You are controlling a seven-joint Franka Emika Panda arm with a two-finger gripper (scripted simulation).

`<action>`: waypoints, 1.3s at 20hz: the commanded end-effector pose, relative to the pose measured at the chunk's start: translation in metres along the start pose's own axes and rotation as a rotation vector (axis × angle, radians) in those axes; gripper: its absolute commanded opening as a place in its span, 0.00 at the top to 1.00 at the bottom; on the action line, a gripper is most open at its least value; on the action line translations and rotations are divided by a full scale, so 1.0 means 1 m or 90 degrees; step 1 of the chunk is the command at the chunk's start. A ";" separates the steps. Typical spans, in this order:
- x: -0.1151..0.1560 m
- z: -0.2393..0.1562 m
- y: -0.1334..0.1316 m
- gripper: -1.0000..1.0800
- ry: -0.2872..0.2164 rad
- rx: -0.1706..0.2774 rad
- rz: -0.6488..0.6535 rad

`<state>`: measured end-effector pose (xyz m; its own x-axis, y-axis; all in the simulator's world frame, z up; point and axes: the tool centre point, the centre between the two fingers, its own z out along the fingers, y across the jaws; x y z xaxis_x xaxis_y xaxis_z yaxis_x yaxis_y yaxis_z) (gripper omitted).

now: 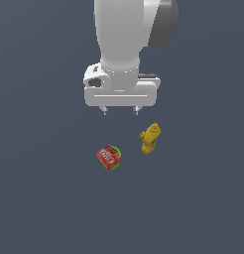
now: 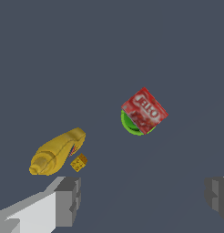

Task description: Pick up a designated object from a clutter of objects.

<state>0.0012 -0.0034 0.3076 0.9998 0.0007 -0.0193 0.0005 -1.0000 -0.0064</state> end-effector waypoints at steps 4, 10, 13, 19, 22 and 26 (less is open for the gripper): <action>0.003 -0.003 -0.005 0.04 0.007 -0.001 -0.010; 0.011 -0.017 -0.027 0.04 0.033 -0.004 -0.046; 0.011 -0.016 -0.025 0.04 0.032 -0.004 -0.045; 0.015 -0.008 -0.022 0.04 0.031 -0.004 -0.064; 0.019 -0.001 -0.019 0.04 0.030 -0.005 -0.082; 0.025 0.013 -0.012 0.04 0.028 -0.006 -0.115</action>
<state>0.0235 0.0116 0.2996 0.9867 0.1602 0.0269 0.1602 -0.9871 0.0027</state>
